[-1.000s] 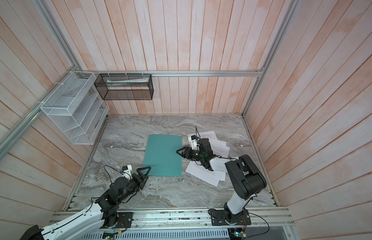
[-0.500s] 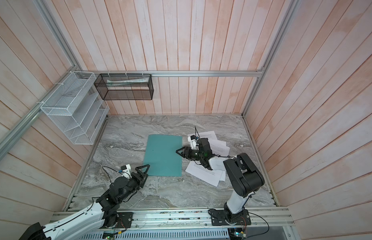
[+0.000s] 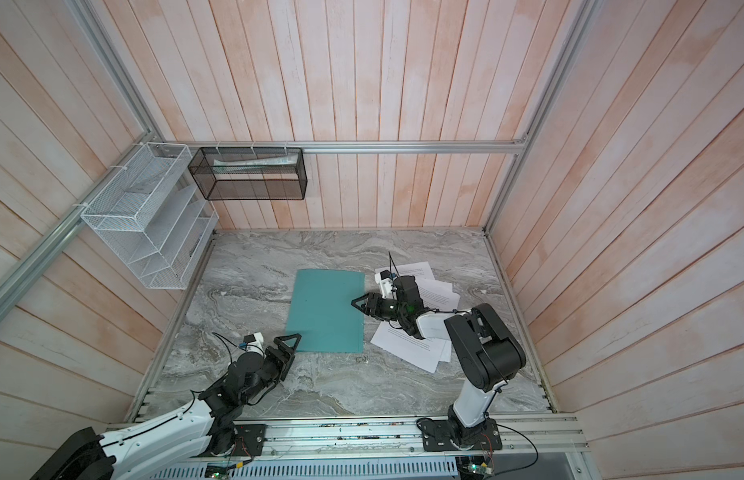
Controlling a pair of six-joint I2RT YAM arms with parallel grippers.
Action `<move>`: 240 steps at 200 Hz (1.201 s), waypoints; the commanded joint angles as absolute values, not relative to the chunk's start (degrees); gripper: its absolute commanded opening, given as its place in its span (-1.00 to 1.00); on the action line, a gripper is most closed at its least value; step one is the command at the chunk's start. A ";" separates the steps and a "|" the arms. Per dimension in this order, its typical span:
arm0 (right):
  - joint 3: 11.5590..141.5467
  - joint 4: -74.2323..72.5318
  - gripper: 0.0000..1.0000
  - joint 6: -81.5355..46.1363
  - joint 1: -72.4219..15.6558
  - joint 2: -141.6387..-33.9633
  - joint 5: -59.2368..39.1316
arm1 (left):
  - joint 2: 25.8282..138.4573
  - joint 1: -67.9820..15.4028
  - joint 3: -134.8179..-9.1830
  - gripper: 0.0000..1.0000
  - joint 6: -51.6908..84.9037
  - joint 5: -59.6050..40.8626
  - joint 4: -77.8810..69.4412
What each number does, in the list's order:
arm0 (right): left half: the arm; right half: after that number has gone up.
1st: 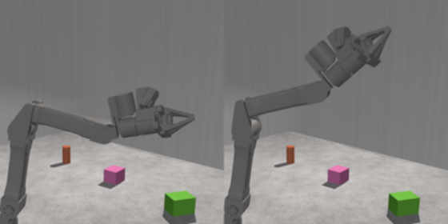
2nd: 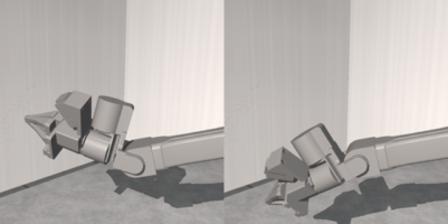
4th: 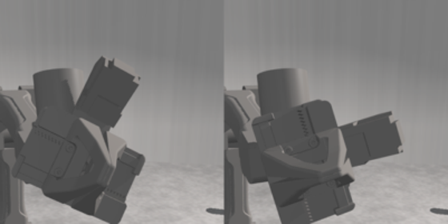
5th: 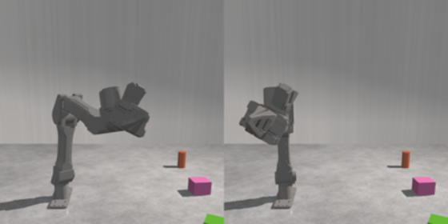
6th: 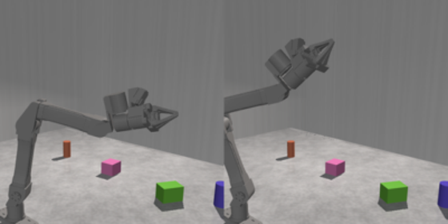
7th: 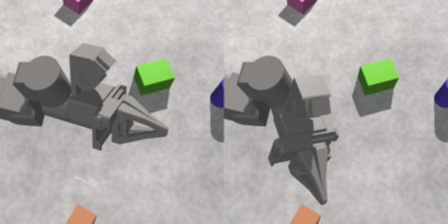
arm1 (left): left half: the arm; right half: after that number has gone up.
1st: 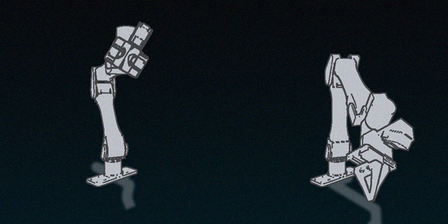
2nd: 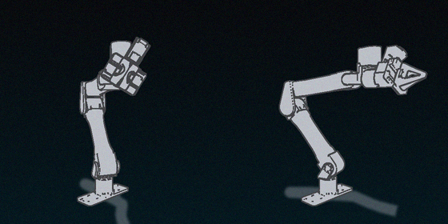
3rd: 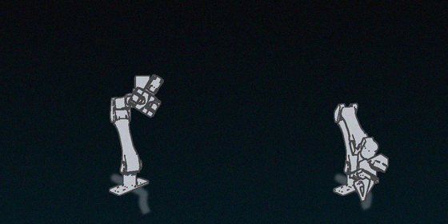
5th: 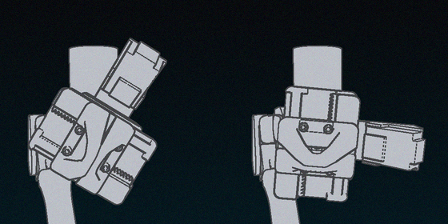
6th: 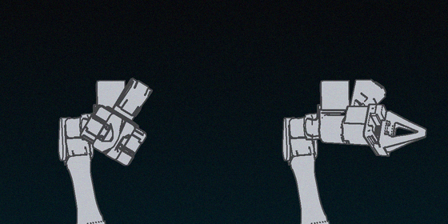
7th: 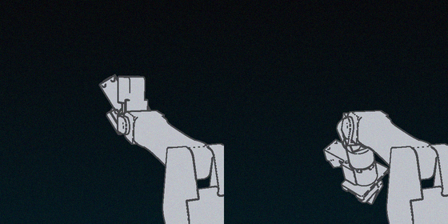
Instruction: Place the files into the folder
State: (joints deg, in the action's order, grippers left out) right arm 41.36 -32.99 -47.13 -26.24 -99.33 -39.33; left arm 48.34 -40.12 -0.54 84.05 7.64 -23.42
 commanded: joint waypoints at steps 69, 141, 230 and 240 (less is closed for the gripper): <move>43.42 -34.76 0.07 -47.29 -26.80 -101.95 -41.13 | 56.03 -37.03 5.51 0.86 83.48 7.65 -33.30; 43.43 -36.16 0.05 -47.82 -26.80 -103.26 -41.79 | 61.43 -35.52 6.24 0.86 83.26 7.03 -39.22; 43.46 -39.89 -0.07 -49.57 -27.29 -106.38 -43.66 | 73.41 -35.12 4.41 0.85 82.19 5.89 -50.92; 43.59 -39.84 -0.11 -49.40 -27.40 -106.82 -43.84 | 74.84 -35.09 3.90 0.85 82.01 5.85 -52.25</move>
State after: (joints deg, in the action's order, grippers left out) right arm 42.39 -37.80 -48.90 -26.72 -105.32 -42.33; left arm 71.79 -35.29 -0.54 83.57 7.03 -48.34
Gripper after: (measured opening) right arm 0.468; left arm 0.925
